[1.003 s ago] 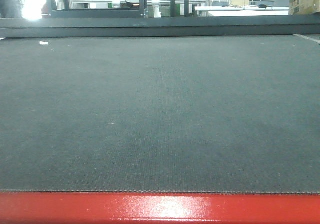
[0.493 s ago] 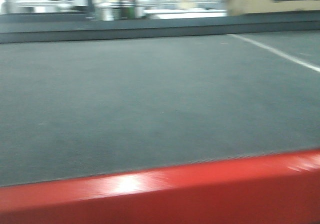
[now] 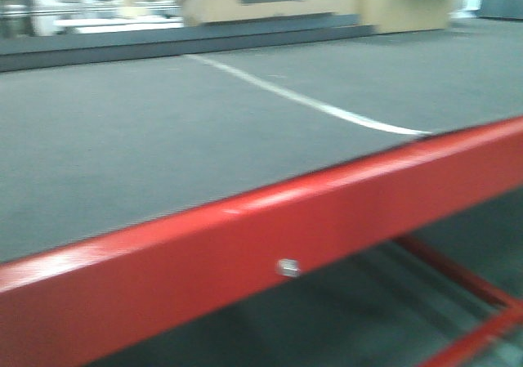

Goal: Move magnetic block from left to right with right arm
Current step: 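Drive the base away from the first table carrying the cube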

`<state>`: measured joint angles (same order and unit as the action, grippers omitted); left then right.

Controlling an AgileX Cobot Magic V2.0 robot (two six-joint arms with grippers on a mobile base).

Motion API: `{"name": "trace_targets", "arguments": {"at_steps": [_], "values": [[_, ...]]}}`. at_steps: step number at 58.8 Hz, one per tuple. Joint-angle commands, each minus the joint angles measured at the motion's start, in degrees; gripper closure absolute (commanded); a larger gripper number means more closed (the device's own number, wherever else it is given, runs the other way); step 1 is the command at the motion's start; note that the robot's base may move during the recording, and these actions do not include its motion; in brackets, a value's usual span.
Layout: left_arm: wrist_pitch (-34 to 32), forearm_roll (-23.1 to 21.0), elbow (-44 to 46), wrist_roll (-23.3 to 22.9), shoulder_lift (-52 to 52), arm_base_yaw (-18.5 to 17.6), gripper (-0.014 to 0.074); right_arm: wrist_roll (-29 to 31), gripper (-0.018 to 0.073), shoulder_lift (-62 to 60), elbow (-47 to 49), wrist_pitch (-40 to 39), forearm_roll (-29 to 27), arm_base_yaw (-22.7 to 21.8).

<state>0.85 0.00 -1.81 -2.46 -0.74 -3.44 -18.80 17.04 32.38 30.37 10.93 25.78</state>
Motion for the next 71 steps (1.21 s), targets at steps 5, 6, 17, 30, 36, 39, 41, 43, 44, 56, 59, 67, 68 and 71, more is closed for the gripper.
{"name": "trace_targets", "arguments": {"at_steps": [5, 6, 17, 30, 36, 39, 41, 43, 44, 56, 59, 67, 68, 71], "values": [[-5.2, 0.0, -0.53, -0.25, -0.78, 0.04, 0.0713, 0.55, 0.0388, 0.45, 1.61, -4.8, 1.23, -0.27], [-5.2, 0.0, -0.53, -0.25, -0.78, 0.04, 0.0713, 0.55, 0.0388, 0.45, 1.61, -4.8, 1.23, -0.27], [-5.2, 0.0, -0.53, -0.25, -0.78, 0.04, 0.0713, 0.55, 0.0388, 0.45, 1.61, -4.8, 1.23, -0.27], [-5.2, 0.0, -0.53, -0.25, -0.78, 0.04, 0.0713, 0.55, 0.0388, 0.45, 1.61, -4.8, 1.23, -0.27], [-5.2, 0.0, -0.53, -0.25, -0.78, 0.04, 0.0712, 0.55, 0.0388, 0.45, 1.61, -4.8, 1.23, -0.27], [-5.2, 0.0, -0.53, -0.25, -0.78, 0.04, 0.0713, 0.55, 0.0388, 0.45, 1.61, -4.8, 1.23, -0.27], [-5.2, 0.0, -0.53, -0.25, -0.78, 0.04, 0.0713, 0.55, 0.0388, 0.45, 1.61, -4.8, 1.23, -0.27], [-5.2, 0.0, -0.53, -0.25, -0.78, 0.04, 0.0713, 0.55, 0.0388, 0.45, 1.61, -4.8, 1.23, -0.27], [-5.2, 0.0, -0.53, -0.25, -0.78, 0.04, 0.0713, 0.55, 0.0388, 0.45, 1.61, -4.8, 1.23, -0.27], [-5.2, 0.0, -0.53, -0.25, -0.78, 0.04, 0.0713, 0.55, 0.0388, 0.45, 1.61, -4.8, 1.23, -0.27], [-5.2, 0.0, -0.53, -0.25, -0.78, 0.04, 0.0713, 0.55, 0.0388, 0.45, 1.61, -4.8, 1.23, -0.27], [-5.2, 0.0, -0.53, -0.25, -0.78, 0.04, 0.0713, 0.55, 0.0388, 0.45, 1.61, -4.8, 1.23, -0.27], [-5.2, 0.0, -0.53, -0.25, -0.78, 0.04, 0.0713, 0.55, 0.0388, 0.45, 1.61, -4.8, 1.23, -0.27], [-5.2, 0.0, -0.53, -0.25, -0.78, 0.04, 0.0713, 0.55, 0.0388, 0.45, 1.61, -4.8, 1.23, -0.27]]}}
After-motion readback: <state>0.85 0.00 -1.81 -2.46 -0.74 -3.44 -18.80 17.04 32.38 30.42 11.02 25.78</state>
